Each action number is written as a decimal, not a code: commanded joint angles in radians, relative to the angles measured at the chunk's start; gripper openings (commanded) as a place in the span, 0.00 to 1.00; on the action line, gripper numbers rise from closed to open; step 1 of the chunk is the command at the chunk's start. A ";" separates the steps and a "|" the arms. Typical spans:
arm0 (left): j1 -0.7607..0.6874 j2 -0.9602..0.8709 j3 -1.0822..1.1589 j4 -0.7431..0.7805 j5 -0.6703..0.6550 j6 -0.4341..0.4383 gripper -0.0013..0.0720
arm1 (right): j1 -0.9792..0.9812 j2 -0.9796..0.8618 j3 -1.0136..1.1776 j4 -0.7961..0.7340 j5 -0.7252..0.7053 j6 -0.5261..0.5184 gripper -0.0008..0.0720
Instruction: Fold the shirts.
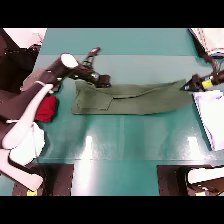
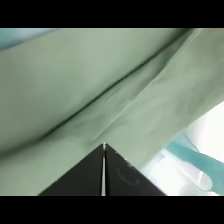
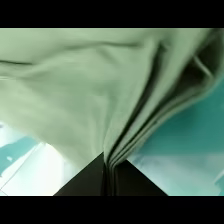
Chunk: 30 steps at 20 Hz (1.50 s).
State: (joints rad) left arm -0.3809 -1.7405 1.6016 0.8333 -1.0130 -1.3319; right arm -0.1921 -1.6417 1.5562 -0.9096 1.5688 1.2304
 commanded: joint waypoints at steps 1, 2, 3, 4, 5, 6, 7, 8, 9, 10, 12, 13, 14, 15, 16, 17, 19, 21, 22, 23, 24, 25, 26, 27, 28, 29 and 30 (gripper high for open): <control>-0.115 -0.174 0.176 -0.003 0.008 -0.015 0.06 | 0.104 0.089 0.144 0.002 0.038 0.093 0.03; -0.138 -0.219 0.216 -0.002 0.007 -0.031 0.06 | 0.145 0.108 0.187 0.003 0.038 0.101 0.03; -0.154 -0.253 0.240 -0.002 0.006 -0.031 0.06 | 0.184 0.119 0.228 0.003 0.037 0.110 0.03; -0.167 -0.282 0.253 -0.003 0.009 -0.035 0.06 | 0.229 0.124 0.272 0.002 0.037 0.124 0.03; -0.173 -0.301 0.256 0.000 0.012 -0.051 0.06 | 0.273 0.123 0.315 0.002 0.037 0.135 0.03; -0.176 -0.317 0.256 0.001 0.006 -0.060 0.06 | 0.309 0.122 0.347 0.002 0.030 0.138 0.03; -0.175 -0.329 0.255 0.003 -0.001 -0.061 0.06 | 0.354 0.122 0.373 0.002 0.020 0.139 0.03; -0.173 -0.330 0.253 0.014 0.000 -0.068 0.06 | 0.387 0.122 0.391 0.001 0.010 0.139 0.03; -0.171 -0.330 0.254 0.022 0.003 -0.077 0.06 | 0.422 0.122 0.403 0.002 0.000 0.139 0.03; -0.171 -0.330 0.254 0.024 0.006 -0.077 0.06 | 0.454 0.122 0.412 0.001 -0.012 0.138 0.03; -0.171 -0.330 0.254 0.023 -0.001 -0.077 0.06 | 0.503 0.122 0.414 -0.002 -0.043 0.138 0.03; -0.171 -0.328 0.254 0.024 -0.005 -0.077 0.06 | 0.520 0.122 0.414 -0.002 -0.055 0.137 0.03; -0.171 -0.324 0.254 0.030 -0.012 -0.075 0.06 | 0.531 0.122 0.414 -0.002 -0.064 0.130 0.03; -0.171 -0.316 0.254 0.052 -0.020 -0.075 0.06 | 0.542 0.122 0.414 -0.001 -0.074 0.129 0.03; -0.171 -0.304 0.254 0.074 -0.025 -0.075 0.05 | 0.551 0.122 0.414 -0.001 -0.082 0.121 0.03; -0.170 -0.288 0.256 0.114 -0.026 -0.076 0.05 | 0.560 0.122 0.414 -0.001 -0.087 0.118 0.03; -0.154 -0.238 0.258 0.192 -0.032 -0.086 0.05 | 0.579 0.122 0.414 -0.001 -0.107 0.118 0.03; -0.106 -0.182 0.259 0.238 -0.059 -0.086 0.05 | 0.604 0.119 0.414 0.001 -0.131 0.117 0.03; -0.070 -0.151 0.261 0.251 -0.080 -0.085 0.05 | 0.620 0.113 0.414 0.002 -0.144 0.117 0.03; -0.024 -0.116 0.262 0.261 -0.105 -0.085 0.06 | 0.640 0.103 0.414 0.002 -0.158 0.114 0.03; 0.022 -0.082 0.262 0.274 -0.127 -0.082 0.06 | 0.666 0.088 0.414 0.003 -0.178 0.112 0.03; 0.073 -0.044 0.265 0.288 -0.153 -0.082 0.06 | 0.702 0.066 0.414 0.003 -0.208 0.110 0.03; 0.122 -0.008 0.266 0.294 -0.175 -0.081 0.06 | 0.740 0.041 0.414 0.004 -0.240 0.105 0.04; 0.175 0.029 0.269 0.294 -0.195 -0.081 0.06 | 0.786 0.009 0.414 0.014 -0.272 0.076 0.04; 0.221 0.064 0.268 0.294 -0.208 -0.079 0.06 | 0.829 -0.028 0.414 0.053 -0.307 0.037 0.04; 0.268 0.100 0.268 0.294 -0.219 -0.074 0.06 | 0.877 -0.072 0.414 0.102 -0.358 -0.004 0.04; 0.307 0.131 0.268 0.294 -0.228 -0.074 0.06 | 0.921 -0.114 0.414 0.131 -0.421 -0.022 0.04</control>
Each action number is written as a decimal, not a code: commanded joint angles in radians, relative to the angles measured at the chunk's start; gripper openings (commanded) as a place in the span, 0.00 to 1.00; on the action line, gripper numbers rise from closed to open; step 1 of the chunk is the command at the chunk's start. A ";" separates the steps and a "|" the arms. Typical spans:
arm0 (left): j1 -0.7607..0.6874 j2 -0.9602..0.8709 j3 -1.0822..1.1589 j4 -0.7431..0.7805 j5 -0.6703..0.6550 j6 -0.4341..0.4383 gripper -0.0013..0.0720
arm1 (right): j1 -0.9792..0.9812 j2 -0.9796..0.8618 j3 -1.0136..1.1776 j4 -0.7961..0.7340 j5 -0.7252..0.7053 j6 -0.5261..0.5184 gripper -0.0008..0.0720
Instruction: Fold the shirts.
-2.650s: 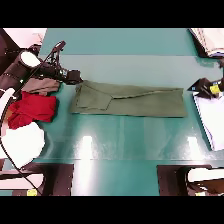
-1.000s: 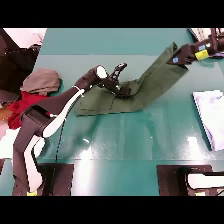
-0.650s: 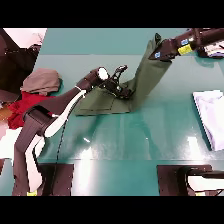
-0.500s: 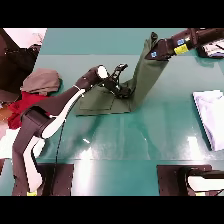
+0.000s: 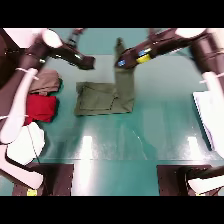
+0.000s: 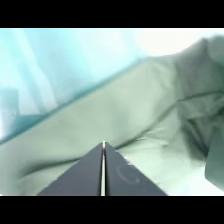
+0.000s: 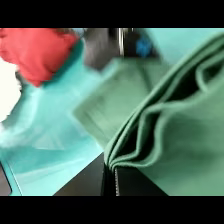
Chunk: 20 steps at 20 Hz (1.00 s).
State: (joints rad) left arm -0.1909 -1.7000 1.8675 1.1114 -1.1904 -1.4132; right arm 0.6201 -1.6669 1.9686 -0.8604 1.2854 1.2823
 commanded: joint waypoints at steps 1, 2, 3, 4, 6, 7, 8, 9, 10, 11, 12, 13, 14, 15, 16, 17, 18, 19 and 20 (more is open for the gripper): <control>0.154 0.123 0.002 0.016 -0.060 0.007 0.06 | 0.153 -0.134 0.001 0.095 -0.209 -0.091 0.04; 0.184 0.152 0.002 0.015 -0.066 0.007 0.06 | 0.189 -0.175 0.001 0.113 -0.262 -0.136 0.16; 0.205 0.172 0.002 0.015 -0.071 0.007 0.06 | 0.220 -0.214 0.001 0.141 -0.303 -0.171 0.44; 0.222 0.189 0.003 0.015 -0.078 0.008 0.06 | 0.243 -0.247 0.001 0.188 -0.320 -0.192 0.58; 0.244 0.211 0.002 0.015 -0.084 0.008 0.06 | 0.254 -0.272 0.001 0.219 -0.293 -0.196 0.65; 0.244 0.214 0.002 0.016 -0.084 0.010 0.06 | 0.241 -0.263 0.001 0.192 -0.256 -0.196 0.63; 0.243 0.214 0.002 0.011 -0.087 0.016 0.06 | 0.212 -0.241 0.001 0.152 -0.205 -0.187 0.62; 0.241 0.214 0.002 0.010 -0.094 0.018 0.06 | 0.177 -0.215 0.001 0.102 -0.142 -0.161 0.60; 0.241 0.214 0.001 0.010 -0.098 0.019 0.06 | 0.133 -0.187 0.000 0.037 -0.065 -0.127 0.60; 0.241 0.214 0.001 0.008 -0.104 0.019 0.06 | 0.081 -0.154 -0.016 -0.032 0.009 -0.081 0.60; 0.241 0.214 0.001 0.008 -0.111 0.022 0.06 | 0.023 -0.116 -0.058 -0.080 0.055 -0.057 0.60; 0.240 0.213 0.001 0.007 -0.113 0.026 0.06 | -0.034 -0.080 -0.113 -0.113 0.078 -0.040 0.60; 0.236 0.213 0.001 0.007 -0.112 0.026 0.06 | -0.093 -0.044 -0.181 -0.121 0.082 -0.023 0.60; 0.233 0.213 0.001 0.007 -0.111 0.026 0.06 | -0.159 -0.010 -0.261 -0.117 0.066 0.002 0.60; 0.227 0.212 0.001 0.006 -0.111 0.026 0.06 | -0.217 0.019 -0.345 -0.103 0.029 0.014 0.62; 0.220 0.210 0.001 0.006 -0.109 0.027 0.06 | -0.268 0.039 -0.422 -0.079 -0.014 0.022 0.72; 0.213 0.208 0.001 0.005 -0.109 0.027 0.06 | -0.308 0.048 -0.492 -0.031 -0.057 0.022 0.94; 0.208 0.206 -0.003 0.005 -0.104 0.033 0.06 | -0.348 0.045 -0.558 0.042 -0.092 0.021 1.00; 0.201 0.206 -0.006 0.004 -0.098 0.034 0.06 | -0.372 0.032 -0.610 0.120 -0.113 0.016 1.00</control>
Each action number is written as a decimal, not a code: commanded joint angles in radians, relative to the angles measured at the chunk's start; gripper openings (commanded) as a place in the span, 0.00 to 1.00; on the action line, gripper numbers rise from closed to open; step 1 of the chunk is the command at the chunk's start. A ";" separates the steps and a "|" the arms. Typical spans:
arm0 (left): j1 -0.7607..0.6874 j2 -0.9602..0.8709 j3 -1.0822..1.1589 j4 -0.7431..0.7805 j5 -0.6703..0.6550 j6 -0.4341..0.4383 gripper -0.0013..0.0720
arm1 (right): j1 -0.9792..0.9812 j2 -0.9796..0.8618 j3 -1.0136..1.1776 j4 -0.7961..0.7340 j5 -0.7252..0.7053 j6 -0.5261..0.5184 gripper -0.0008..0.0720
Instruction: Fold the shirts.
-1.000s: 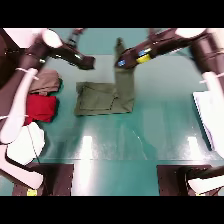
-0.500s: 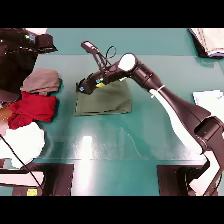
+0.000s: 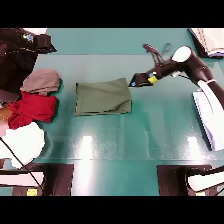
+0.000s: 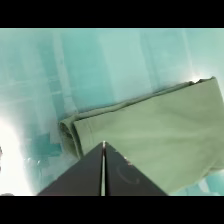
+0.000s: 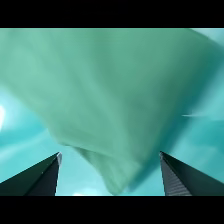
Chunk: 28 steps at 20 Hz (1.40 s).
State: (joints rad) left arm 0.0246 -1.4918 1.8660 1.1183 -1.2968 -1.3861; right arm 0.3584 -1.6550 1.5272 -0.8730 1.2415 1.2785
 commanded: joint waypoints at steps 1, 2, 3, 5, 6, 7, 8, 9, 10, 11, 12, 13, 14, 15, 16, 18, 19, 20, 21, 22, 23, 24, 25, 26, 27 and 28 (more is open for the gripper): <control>-0.021 -0.002 -0.005 -0.002 0.013 0.007 0.06 | -0.118 -0.001 -0.203 0.192 -0.078 0.000 1.00; -0.027 -0.002 -0.005 -0.003 0.023 0.007 0.06 | -0.117 -0.028 -0.225 0.249 -0.084 -0.037 1.00; -0.033 -0.002 -0.005 -0.004 0.030 0.007 0.06 | -0.107 -0.053 -0.236 0.293 -0.089 -0.071 0.99; -0.033 -0.002 -0.005 -0.004 0.033 0.011 0.06 | -0.062 -0.100 -0.237 0.343 -0.113 -0.103 0.99; -0.033 -0.002 -0.005 -0.003 0.033 0.014 0.06 | -0.032 -0.119 -0.237 0.361 -0.142 -0.106 0.99; -0.033 -0.002 -0.005 -0.003 0.033 0.026 0.06 | -0.008 -0.134 -0.237 0.378 -0.176 -0.110 0.99; -0.033 -0.002 -0.005 -0.003 0.032 0.033 0.06 | 0.016 -0.149 -0.237 0.411 -0.206 -0.116 0.99; -0.033 -0.002 -0.005 -0.003 0.032 0.033 0.06 | 0.035 -0.163 -0.237 0.444 -0.230 -0.128 0.99; -0.033 -0.002 -0.005 -0.003 0.032 0.033 0.06 | 0.053 -0.174 -0.236 0.470 -0.253 -0.136 0.99; -0.033 -0.002 -0.005 -0.003 0.032 0.033 0.06 | 0.067 -0.182 -0.236 0.483 -0.274 -0.136 0.97; -0.033 -0.002 -0.005 -0.003 0.033 0.032 0.06 | 0.079 -0.186 -0.236 0.488 -0.294 -0.136 0.89; -0.033 -0.002 -0.005 -0.003 0.033 0.033 0.06 | 0.086 -0.186 -0.236 0.486 -0.313 -0.136 0.82; -0.033 -0.002 -0.005 -0.003 0.032 0.032 0.06 | 0.092 -0.185 -0.236 0.487 -0.331 -0.136 0.65; -0.033 -0.002 -0.005 -0.003 0.032 0.032 0.06 | 0.092 -0.183 -0.236 0.486 -0.345 -0.137 0.41; -0.033 -0.002 -0.005 -0.003 0.029 0.032 0.06 | 0.091 -0.177 -0.236 0.486 -0.355 -0.155 0.08; -0.034 -0.002 -0.005 -0.005 0.015 0.031 0.06 | 0.072 -0.137 -0.238 0.475 -0.359 -0.165 0.04; -0.042 -0.002 -0.005 -0.003 0.005 0.031 0.06 | 0.047 -0.093 -0.248 0.468 -0.360 -0.164 0.03; -0.056 -0.002 -0.005 -0.003 -0.005 0.031 0.06 | 0.014 -0.038 -0.265 0.437 -0.364 -0.160 0.03; -0.077 -0.002 -0.005 -0.003 -0.010 0.031 0.06 | -0.028 0.026 -0.285 0.395 -0.363 -0.140 0.03; -0.101 -0.002 -0.005 -0.003 -0.008 0.032 0.06 | -0.086 0.101 -0.310 0.335 -0.352 -0.103 0.03; -0.132 -0.002 -0.005 -0.003 -0.002 0.032 0.06 | -0.153 0.179 -0.336 0.268 -0.335 -0.061 0.03; -0.160 -0.002 -0.005 -0.003 0.008 0.032 0.06 | -0.222 0.251 -0.360 0.213 -0.320 -0.029 0.03; -0.189 -0.002 -0.005 -0.003 0.022 0.032 0.06 | -0.304 0.322 -0.381 0.153 -0.301 0.000 0.03; -0.220 -0.002 -0.005 -0.003 0.041 0.032 0.06 | -0.381 0.375 -0.391 0.092 -0.282 0.023 0.03; -0.251 -0.002 -0.005 -0.003 0.061 0.032 0.06 | -0.463 0.420 -0.393 0.039 -0.259 0.046 0.03; -0.279 -0.002 -0.005 -0.003 0.081 0.032 0.06 | -0.537 0.452 -0.393 0.015 -0.244 0.052 0.03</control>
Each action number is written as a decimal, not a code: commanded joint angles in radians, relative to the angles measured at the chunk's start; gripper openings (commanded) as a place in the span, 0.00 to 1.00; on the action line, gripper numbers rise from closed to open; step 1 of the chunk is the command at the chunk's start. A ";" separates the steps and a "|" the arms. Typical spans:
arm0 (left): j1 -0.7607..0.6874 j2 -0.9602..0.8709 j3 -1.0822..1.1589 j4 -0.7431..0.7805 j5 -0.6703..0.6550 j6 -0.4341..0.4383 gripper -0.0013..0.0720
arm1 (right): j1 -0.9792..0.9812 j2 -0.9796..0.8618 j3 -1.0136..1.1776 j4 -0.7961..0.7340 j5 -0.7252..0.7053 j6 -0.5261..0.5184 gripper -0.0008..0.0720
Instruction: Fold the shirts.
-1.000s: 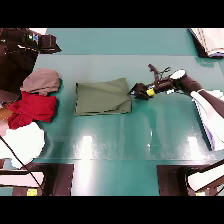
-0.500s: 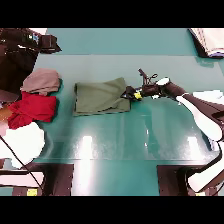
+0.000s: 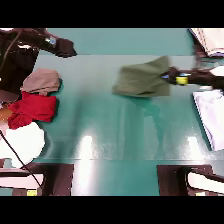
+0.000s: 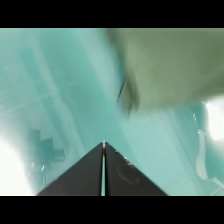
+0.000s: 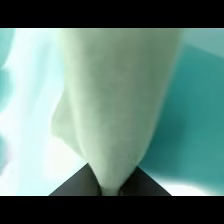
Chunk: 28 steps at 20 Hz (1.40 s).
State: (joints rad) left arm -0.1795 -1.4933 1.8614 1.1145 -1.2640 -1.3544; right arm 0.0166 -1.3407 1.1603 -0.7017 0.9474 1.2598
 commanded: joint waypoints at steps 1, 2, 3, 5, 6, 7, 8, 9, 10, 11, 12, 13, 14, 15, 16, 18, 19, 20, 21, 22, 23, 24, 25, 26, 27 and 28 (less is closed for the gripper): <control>-0.104 0.000 0.000 0.000 0.071 0.000 0.06 | -0.263 0.162 -0.026 -0.164 0.056 0.070 0.03; -0.129 0.000 0.000 0.000 0.093 0.000 0.06 | -0.330 0.180 -0.026 -0.163 0.054 0.070 0.03; -0.151 0.000 0.000 0.000 0.116 0.000 0.06 | -0.383 0.191 -0.026 -0.163 0.050 0.070 0.03; -0.189 0.000 0.000 0.000 0.144 0.001 0.06 | -0.461 0.195 -0.026 -0.163 0.032 0.067 0.03; -0.202 0.000 0.000 0.001 0.149 0.001 0.06 | -0.488 0.194 -0.026 -0.163 0.017 0.067 0.03; -0.212 0.000 0.000 0.001 0.149 0.001 0.06 | -0.513 0.193 -0.026 -0.163 -0.004 0.067 0.03; -0.216 0.000 0.000 0.001 0.148 0.001 0.06 | -0.532 0.193 -0.021 -0.163 -0.019 0.067 0.03; -0.216 0.000 0.000 0.001 0.148 0.001 0.06 | -0.551 0.193 -0.005 -0.162 -0.021 0.067 0.03; -0.215 0.000 0.000 0.004 0.148 0.001 0.06 | -0.566 0.193 0.023 -0.162 -0.002 0.067 0.03; -0.216 0.000 0.000 0.010 0.147 0.001 0.06 | -0.585 0.193 0.063 -0.162 0.037 0.067 0.03; -0.216 0.000 0.000 0.011 0.146 0.001 0.06 | -0.598 0.193 0.108 -0.163 0.091 0.067 0.03; -0.216 0.000 0.000 0.011 0.146 0.001 0.06 | -0.615 0.195 0.151 -0.163 0.150 0.067 0.03; -0.216 0.000 0.000 0.012 0.146 0.002 0.06 | -0.633 0.203 0.179 -0.164 0.189 0.067 0.03; -0.215 0.000 0.000 0.012 0.145 0.002 0.06 | -0.652 0.218 0.195 -0.164 0.216 0.067 0.03; -0.215 0.000 0.000 0.013 0.145 0.002 0.06 | -0.669 0.235 0.198 -0.165 0.230 0.067 0.03; -0.216 0.000 0.000 0.013 0.145 0.007 0.06 | -0.706 0.265 0.196 -0.203 0.273 0.067 0.03; -0.216 0.000 0.000 0.013 0.143 0.022 0.06 | -0.716 0.275 0.196 -0.252 0.296 0.068 0.03; -0.216 0.000 0.000 0.013 0.138 0.028 0.06 | -0.716 0.284 0.196 -0.300 0.319 0.071 0.03; -0.216 0.000 0.000 0.013 0.133 0.028 0.06 | -0.716 0.294 0.196 -0.360 0.343 0.086 0.03; -0.216 0.000 0.000 0.013 0.126 0.028 0.06 | -0.712 0.302 0.196 -0.413 0.368 0.107 0.03; -0.216 0.000 0.000 0.016 0.120 0.028 0.06 | -0.710 0.307 0.196 -0.463 0.394 0.130 0.04; -0.216 0.000 0.000 0.021 0.116 0.028 0.06 | -0.711 0.309 0.196 -0.492 0.424 0.145 0.04; -0.216 0.000 0.000 0.030 0.113 0.028 0.06 | -0.711 0.309 0.196 -0.536 0.459 0.165 0.04; -0.216 0.000 0.000 0.040 0.110 0.028 0.06 | -0.711 0.309 0.196 -0.586 0.490 0.188 0.04; -0.215 0.000 0.000 0.046 0.109 0.028 0.06 | -0.710 0.309 0.196 -0.640 0.520 0.222 0.04; -0.215 0.000 0.000 0.052 0.106 0.028 0.06 | -0.710 0.310 0.196 -0.689 0.547 0.250 0.04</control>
State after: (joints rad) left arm -0.3946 -1.4937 1.8614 1.1465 -1.1469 -1.3289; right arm -0.6922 -1.0367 1.3556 -1.2236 1.3903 1.4292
